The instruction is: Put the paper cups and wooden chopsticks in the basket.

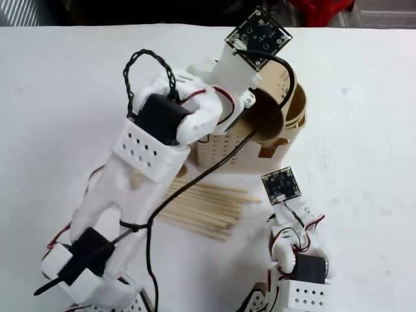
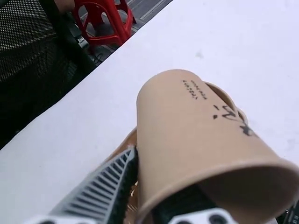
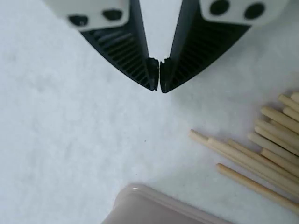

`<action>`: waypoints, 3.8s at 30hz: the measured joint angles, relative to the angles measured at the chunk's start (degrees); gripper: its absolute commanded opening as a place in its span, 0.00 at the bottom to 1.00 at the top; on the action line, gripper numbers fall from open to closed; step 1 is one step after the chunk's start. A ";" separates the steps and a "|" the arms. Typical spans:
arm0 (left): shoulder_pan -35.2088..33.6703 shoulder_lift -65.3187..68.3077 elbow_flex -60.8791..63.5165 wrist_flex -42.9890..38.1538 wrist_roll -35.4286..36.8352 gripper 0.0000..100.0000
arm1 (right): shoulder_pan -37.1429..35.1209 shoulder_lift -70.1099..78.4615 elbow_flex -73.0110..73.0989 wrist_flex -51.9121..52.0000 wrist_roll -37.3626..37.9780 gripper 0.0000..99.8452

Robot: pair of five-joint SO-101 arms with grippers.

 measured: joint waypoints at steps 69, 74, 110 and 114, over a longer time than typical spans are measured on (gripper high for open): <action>-8.88 6.24 -32.79 20.40 -2.46 0.12 | 0.00 0.00 0.00 0.00 0.00 0.02; -18.90 5.54 -31.03 26.20 -6.51 0.12 | 0.00 0.00 0.00 0.00 0.00 0.02; -32.26 -48.35 98.20 -33.67 -22.15 0.19 | 2.81 0.00 -0.09 0.00 0.00 0.02; -32.26 -48.44 99.34 -39.74 -22.07 0.19 | 2.90 0.00 -0.09 0.00 0.09 0.02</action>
